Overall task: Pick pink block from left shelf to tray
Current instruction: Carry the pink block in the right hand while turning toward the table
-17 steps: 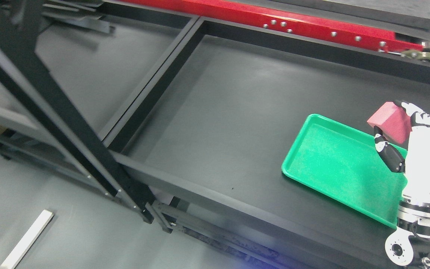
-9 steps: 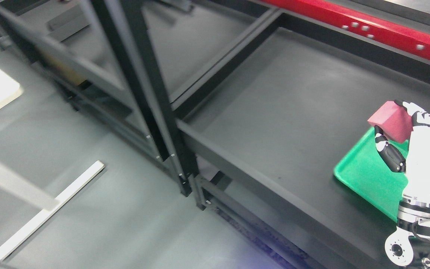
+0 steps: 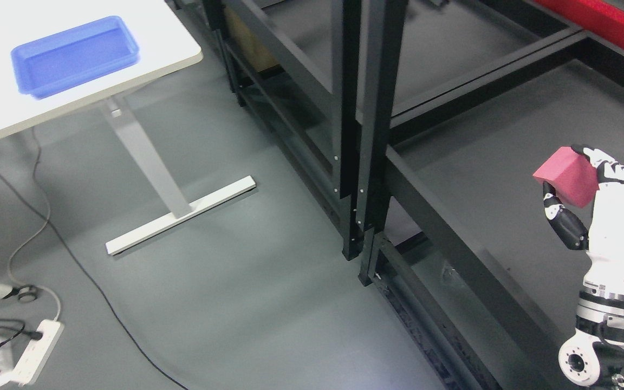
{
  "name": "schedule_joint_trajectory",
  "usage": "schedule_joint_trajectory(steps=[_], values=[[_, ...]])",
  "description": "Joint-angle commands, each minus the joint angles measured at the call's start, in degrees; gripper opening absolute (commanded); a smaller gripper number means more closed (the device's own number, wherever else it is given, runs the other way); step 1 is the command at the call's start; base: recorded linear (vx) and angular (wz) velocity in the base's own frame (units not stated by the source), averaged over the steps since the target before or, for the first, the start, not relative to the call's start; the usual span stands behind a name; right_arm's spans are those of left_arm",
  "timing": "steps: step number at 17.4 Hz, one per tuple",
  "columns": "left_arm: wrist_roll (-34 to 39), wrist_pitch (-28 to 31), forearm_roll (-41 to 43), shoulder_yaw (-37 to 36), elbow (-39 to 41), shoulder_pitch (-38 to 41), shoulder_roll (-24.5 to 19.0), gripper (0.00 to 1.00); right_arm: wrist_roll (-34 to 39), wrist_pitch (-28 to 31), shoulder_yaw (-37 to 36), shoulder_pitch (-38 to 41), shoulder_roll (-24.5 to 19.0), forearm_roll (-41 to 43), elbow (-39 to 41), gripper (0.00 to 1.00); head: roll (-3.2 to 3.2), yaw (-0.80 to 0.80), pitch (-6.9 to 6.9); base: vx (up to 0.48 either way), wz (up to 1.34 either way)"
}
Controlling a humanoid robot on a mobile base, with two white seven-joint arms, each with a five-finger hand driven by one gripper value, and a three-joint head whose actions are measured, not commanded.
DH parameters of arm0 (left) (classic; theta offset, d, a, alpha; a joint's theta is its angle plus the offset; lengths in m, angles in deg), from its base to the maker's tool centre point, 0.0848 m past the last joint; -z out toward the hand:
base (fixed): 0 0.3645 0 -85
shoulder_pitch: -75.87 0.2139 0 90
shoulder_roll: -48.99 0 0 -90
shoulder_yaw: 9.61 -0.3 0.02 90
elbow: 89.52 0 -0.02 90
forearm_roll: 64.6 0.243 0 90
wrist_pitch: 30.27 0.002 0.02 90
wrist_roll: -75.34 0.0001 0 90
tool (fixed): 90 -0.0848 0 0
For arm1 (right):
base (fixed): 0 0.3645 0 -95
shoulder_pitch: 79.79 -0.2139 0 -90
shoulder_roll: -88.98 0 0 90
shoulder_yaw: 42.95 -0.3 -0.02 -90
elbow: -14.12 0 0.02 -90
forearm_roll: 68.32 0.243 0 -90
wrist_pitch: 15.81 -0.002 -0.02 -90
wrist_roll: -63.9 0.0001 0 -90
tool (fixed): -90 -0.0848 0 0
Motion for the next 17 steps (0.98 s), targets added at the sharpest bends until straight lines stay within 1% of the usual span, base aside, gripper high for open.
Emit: schedule_joint_trajectory(steps=[1,12,17], values=[[0.0,0.0,0.1,0.0,1.0,-1.3,-1.0,1.0,0.1,0.3,0.0,-0.3,0.0,0.0,0.1,0.02,0.0,0.0,0.0,-0.124,0.66],[0.0,0.0,0.1,0.0,1.0,-1.3,-1.0,1.0,0.1,0.2,0.0,-0.1,0.1,0.1,0.0,0.02,0.0,0.0,0.0,-0.106,0.7],[0.0,0.0,0.1,0.0,1.0,-1.3,-1.0,1.0,0.1,0.2,0.0,-0.1,0.0,0.4,0.0,0.02,0.0,0.0,0.0,-0.07,0.39]])
